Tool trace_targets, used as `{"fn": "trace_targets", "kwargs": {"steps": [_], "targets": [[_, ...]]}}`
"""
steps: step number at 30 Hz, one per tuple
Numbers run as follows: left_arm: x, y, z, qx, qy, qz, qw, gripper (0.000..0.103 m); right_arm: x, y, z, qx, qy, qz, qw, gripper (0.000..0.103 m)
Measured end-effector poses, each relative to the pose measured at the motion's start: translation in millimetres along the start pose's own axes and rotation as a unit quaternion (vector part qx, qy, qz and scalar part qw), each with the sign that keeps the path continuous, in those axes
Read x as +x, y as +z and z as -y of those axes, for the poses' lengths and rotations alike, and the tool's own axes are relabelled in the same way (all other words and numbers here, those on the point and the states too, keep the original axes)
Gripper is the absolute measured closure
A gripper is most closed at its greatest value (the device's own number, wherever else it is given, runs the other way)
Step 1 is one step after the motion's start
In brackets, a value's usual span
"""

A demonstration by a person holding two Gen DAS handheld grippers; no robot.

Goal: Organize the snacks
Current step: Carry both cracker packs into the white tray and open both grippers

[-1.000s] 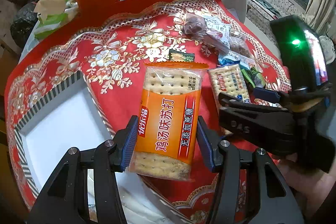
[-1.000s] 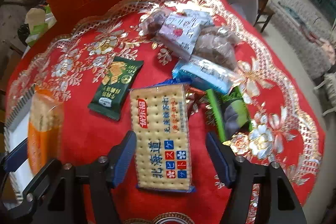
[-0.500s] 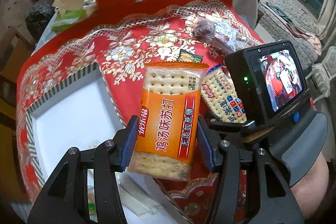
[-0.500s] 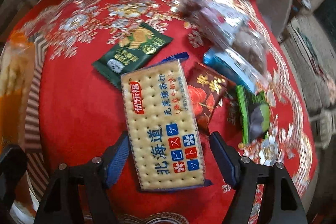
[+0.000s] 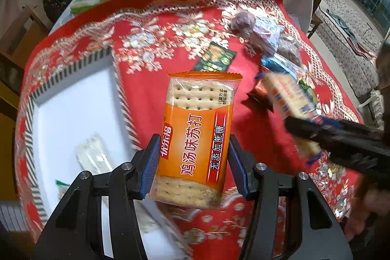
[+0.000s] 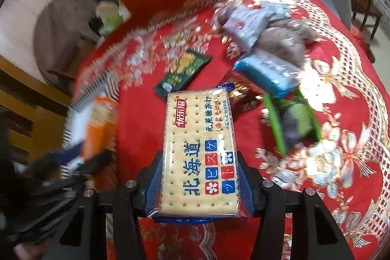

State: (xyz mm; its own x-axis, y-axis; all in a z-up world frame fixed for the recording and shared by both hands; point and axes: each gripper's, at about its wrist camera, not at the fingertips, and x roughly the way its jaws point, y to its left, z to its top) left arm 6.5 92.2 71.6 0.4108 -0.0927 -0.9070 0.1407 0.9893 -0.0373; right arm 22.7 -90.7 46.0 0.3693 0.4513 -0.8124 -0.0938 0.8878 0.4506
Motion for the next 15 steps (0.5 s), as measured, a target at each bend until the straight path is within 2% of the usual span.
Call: {"fn": "trace_targets", "kwargs": {"steps": [4,7,12,15], "targets": [[2,-5,19,0.001,0.006,-0.007,1.0,0.05,-22,-3,14,0.007,0.015,0.013,1.0,0.05],[-8,-6,30,0.004,0.018,0.004,0.9998,0.05,-28,-1,22,0.011,0.022,0.014,1.0,0.05],[-25,-7,31,-0.005,0.055,0.023,0.9982,0.05,-35,-5,30,0.006,0.037,0.015,0.999,0.05],[-30,-9,24,-0.017,0.062,0.03,0.9975,0.05,-36,-7,29,0.002,0.037,0.009,0.999,0.05]]}}
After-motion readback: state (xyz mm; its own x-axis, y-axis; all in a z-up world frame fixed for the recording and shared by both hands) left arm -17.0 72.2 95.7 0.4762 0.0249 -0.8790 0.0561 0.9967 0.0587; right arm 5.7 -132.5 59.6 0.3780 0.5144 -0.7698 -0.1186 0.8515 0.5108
